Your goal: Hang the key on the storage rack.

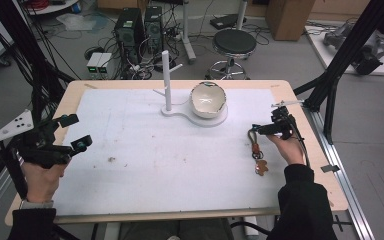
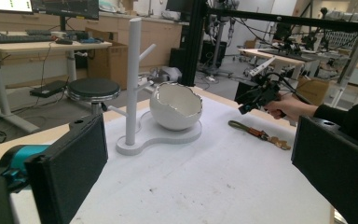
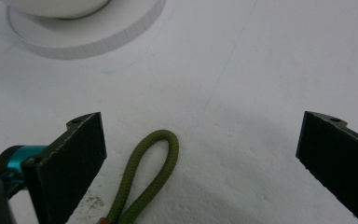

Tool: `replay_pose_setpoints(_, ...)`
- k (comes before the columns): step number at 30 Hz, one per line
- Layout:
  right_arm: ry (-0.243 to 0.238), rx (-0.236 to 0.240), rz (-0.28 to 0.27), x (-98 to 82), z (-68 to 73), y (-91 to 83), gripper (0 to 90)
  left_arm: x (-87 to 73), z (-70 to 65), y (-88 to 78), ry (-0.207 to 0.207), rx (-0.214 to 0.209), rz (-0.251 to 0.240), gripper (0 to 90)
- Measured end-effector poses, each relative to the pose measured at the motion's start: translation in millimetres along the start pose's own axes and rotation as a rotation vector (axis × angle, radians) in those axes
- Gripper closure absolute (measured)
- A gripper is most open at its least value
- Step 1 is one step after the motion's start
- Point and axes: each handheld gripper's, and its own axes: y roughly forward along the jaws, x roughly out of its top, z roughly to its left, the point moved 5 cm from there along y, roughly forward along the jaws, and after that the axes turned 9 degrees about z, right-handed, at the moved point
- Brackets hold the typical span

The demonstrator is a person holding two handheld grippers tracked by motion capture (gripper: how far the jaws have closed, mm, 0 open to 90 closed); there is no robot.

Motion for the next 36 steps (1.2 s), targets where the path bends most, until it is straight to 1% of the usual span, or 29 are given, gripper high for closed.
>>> replay_pose_setpoints(2,0.010,0.008,0.039,-2.4,-2.9,13.2,0.7,0.3,-0.3,0.1,-0.003,0.000,-0.002,3.9)
replay_pose_setpoints(3,0.011,0.004,0.046,-2.8,-4.1,16.1,0.7,0.3,-0.3,0.1,-0.003,0.000,-0.002,3.9)
replay_pose_setpoints(4,0.009,-0.002,0.050,-3.0,-5.8,18.3,0.7,0.2,-0.2,0.2,-0.004,-0.002,0.001,3.9)
replay_pose_setpoints(5,0.014,-0.018,0.051,-3.0,-7.6,19.6,0.7,0.0,-0.3,0.5,-0.006,-0.005,0.004,3.9)
replay_pose_setpoints(7,0.023,-0.015,0.045,-3.5,-12.1,20.7,0.7,-0.5,-0.2,0.8,-0.006,-0.002,0.011,3.9)
replay_pose_setpoints(8,0.037,-0.013,0.054,-4.5,-13.4,21.2,0.7,-0.6,-0.1,1.1,-0.007,-0.001,0.011,3.9)
replay_pose_setpoints(10,0.032,-0.021,0.065,-6.0,-15.3,23.2,0.7,-0.7,0.0,1.2,-0.006,-0.002,0.012,3.9)
replay_pose_setpoints(12,0.028,-0.012,0.070,-6.4,-14.4,24.6,0.7,-0.8,0.1,1.2,-0.006,-0.001,0.013,3.9)
replay_pose_setpoints(16,0.027,-0.020,0.078,-6.4,-12.6,25.2,0.7,-1.4,0.2,1.4,-0.008,-0.002,0.016,3.9)
replay_pose_setpoints(18,0.014,-0.022,0.095,-7.5,-11.7,27.6,0.7,-1.6,0.2,1.3,-0.009,-0.001,0.018,3.9)
replay_pose_setpoints(19,0.020,-0.017,0.113,-8.8,-10.2,30.5,0.7,-1.6,0.4,1.1,-0.009,0.000,0.018,3.9)
replay_pose_setpoints(20,0.020,-0.017,0.113,-8.8,-10.2,30.5,0.7,-1.8,0.9,0.7,-0.008,-0.001,0.019,3.9)
replay_pose_setpoints(21,0.010,-0.023,0.125,-9.5,-10.0,32.4,0.7,-2.6,1.9,0.2,-0.013,0.000,0.016,3.9)
replay_pose_setpoints(22,0.010,-0.023,0.125,-9.5,-10.0,32.4,0.7,-2.6,1.9,0.2,-0.013,0.000,0.016,3.9)
replay_pose_setpoints(23,0.009,-0.036,0.128,-9.7,-9.9,32.6,0.8,-3.0,2.8,-0.1,-0.017,0.004,0.014,3.9)
replay_pose_setpoints(25,0.009,-0.034,0.127,-9.3,-8.8,32.4,0.8,-3.1,4.7,-1.4,-0.025,0.001,0.004,3.9)
replay_pose_setpoints(26,-0.007,-0.044,0.128,-8.7,-7.3,32.3,6.0,-3.2,5.4,-2.2,-0.027,0.005,0.000,3.9)
replay_pose_setpoints(29,-0.019,-0.047,0.136,-8.7,-5.3,32.5,6.5,-3.9,6.4,-3.4,-0.032,0.005,-0.004,3.9)
replay_pose_setpoints(30,-0.034,-0.056,0.140,-8.8,-5.5,32.8,14.0,-4.1,6.5,-3.5,-0.034,0.007,-0.003,3.9)
replay_pose_setpoints(31,-0.035,-0.067,0.145,-8.9,-5.0,31.7,16.6,-4.1,6.5,-3.4,-0.035,0.008,-0.003,3.9)
replay_pose_setpoints(32,-0.031,-0.060,0.141,-8.7,-4.4,30.8,20.6,-4.1,6.4,-3.1,-0.035,0.007,-0.003,3.9)
replay_pose_setpoints(33,-0.031,-0.060,0.141,-8.7,-4.4,30.8,20.6,-4.3,6.5,-2.8,-0.033,0.008,0.000,3.9)
replay_pose_setpoints(34,-0.042,-0.060,0.142,-8.6,-4.1,29.8,25.0,-4.5,6.6,-2.6,-0.032,0.010,0.002,3.9)
replay_pose_setpoints(35,-0.057,-0.050,0.141,-8.5,-1.9,27.5,35.1,-4.5,6.5,-2.2,-0.032,0.010,0.003,3.9)
replay_pose_setpoints(36,-0.063,-0.048,0.141,-8.5,-0.4,26.9,39.9,-4.5,6.5,-2.0,-0.033,0.011,0.005,3.9)
